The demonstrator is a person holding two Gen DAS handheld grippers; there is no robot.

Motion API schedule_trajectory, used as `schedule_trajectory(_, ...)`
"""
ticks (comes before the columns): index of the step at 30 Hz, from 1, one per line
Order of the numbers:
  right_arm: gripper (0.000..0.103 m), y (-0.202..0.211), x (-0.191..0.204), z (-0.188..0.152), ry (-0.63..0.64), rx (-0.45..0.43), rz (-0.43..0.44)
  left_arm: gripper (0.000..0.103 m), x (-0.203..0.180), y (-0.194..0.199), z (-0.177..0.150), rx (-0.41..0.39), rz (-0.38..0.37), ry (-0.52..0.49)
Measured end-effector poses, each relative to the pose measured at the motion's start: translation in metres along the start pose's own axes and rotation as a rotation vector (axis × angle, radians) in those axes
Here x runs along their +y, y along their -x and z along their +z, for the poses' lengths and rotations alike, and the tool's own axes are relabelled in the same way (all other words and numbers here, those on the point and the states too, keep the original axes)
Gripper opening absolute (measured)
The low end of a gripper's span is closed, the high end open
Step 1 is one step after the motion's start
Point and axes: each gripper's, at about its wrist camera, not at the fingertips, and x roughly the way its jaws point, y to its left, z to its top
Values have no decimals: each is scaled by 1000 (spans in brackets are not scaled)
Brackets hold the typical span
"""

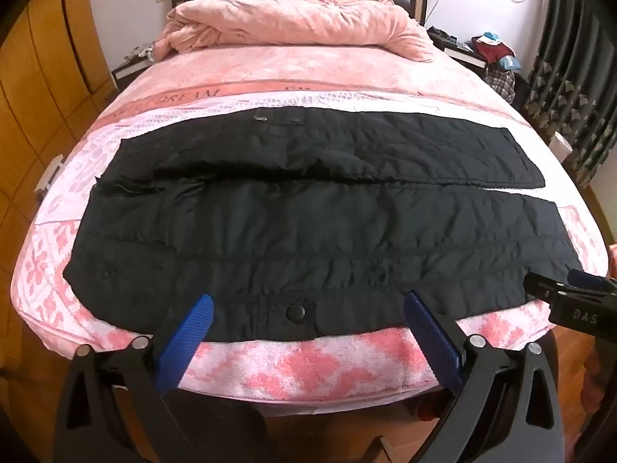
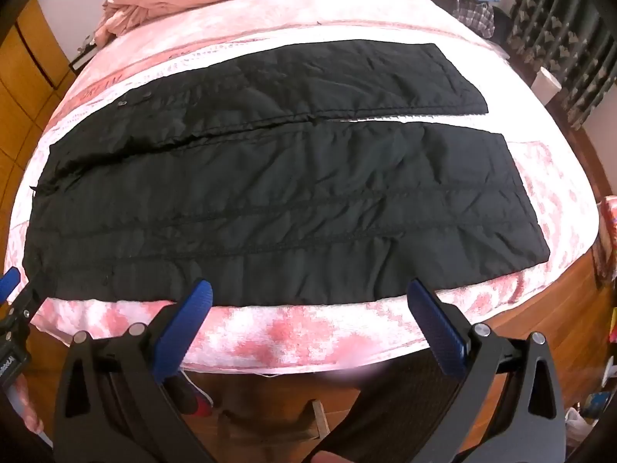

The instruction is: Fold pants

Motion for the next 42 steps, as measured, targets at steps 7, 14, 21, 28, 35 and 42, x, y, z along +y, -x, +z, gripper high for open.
schedule_trajectory(7, 101, 4, 15, -3, 29, -18, -42, 99, 7, 0, 0, 0, -8, 15)
schedule_trajectory(14, 101, 1, 15, -2, 29, -6, -36, 99, 7, -1, 1, 2, -3, 8)
schedule_trajectory(21, 101, 0, 14, -1, 28, -12, -35, 99, 7, -1, 1, 3, -2, 12)
schedule_trajectory(28, 101, -1, 14, -1, 27, -10, -35, 99, 8, -2, 2, 9, 0, 8)
schedule_trajectory(35, 101, -6, 14, 0, 23, 1, -32, 99, 7, -4, 3, 12, 3, 4)
schedule_trajectory(42, 101, -9, 13, 0, 19, 4, -34, 99, 6, -7, 3, 20, 1, 3)
